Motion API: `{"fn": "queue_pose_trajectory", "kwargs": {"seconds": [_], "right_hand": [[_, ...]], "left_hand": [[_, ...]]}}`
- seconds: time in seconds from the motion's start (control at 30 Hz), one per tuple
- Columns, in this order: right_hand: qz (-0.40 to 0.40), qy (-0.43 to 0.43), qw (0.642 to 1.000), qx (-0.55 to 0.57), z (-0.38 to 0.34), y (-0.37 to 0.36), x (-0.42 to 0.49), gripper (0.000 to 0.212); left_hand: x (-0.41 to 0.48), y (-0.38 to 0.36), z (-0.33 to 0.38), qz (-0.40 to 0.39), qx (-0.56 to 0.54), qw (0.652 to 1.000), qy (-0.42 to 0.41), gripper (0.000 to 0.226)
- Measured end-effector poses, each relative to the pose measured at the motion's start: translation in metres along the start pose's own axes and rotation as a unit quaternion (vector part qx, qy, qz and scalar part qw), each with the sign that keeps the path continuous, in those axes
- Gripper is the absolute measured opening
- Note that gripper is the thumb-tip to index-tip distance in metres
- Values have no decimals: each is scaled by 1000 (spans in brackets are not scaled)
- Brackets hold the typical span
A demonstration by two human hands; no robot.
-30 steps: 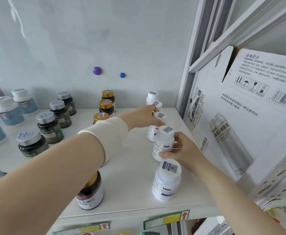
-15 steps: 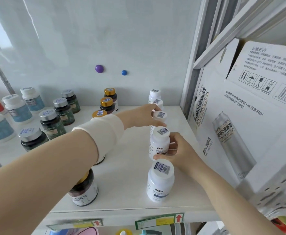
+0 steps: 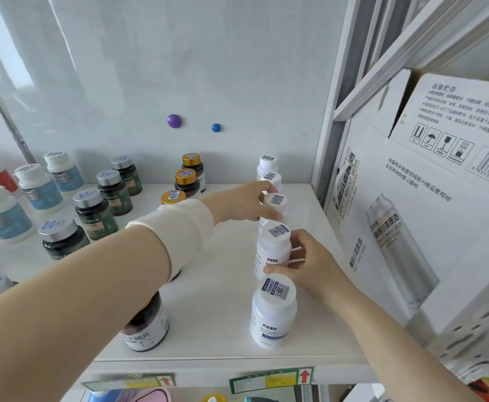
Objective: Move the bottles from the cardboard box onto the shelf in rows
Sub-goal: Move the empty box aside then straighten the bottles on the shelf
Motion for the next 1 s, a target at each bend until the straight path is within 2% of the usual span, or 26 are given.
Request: {"fn": "queue_pose_trajectory", "kwargs": {"seconds": [0.13,0.3,0.43,0.57,0.7,0.83,0.93,1.0], "right_hand": [[-15,-18,1000,-2,-3,-1,-2,46],[5,-21,1000,15,-20,14,-9,40],[91,-17,996,-10,-43,35,-6,43],[106,11,987,-122,-73,43,13,45],[64,14,949,-309,-98,29,38,46],[17,24,884,-467,-120,1,46,45],[4,31,844,-536,-132,-21,43,45],[-5,32,832,-555,-138,-36,41,47]], "left_hand": [[-3,-1,2,13,30,999,8,41],[-14,3,8,39,106,993,30,62],[-33,25,19,66,162,984,45,54],[-57,47,31,93,286,951,77,51],[-86,65,30,103,425,891,124,50],[-115,81,14,99,504,842,164,46],[-134,90,1,92,532,825,169,45],[-145,96,-7,93,537,822,162,50]]}}
Point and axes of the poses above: each hand's wrist, its own x-axis towards the middle knuckle, its own y-axis out of the back of the hand, z = x × y, the point moved 3 cm from there along x, towards the middle knuckle, and after that the axes turned 9 degrees about -z, right-handed, at the moved point
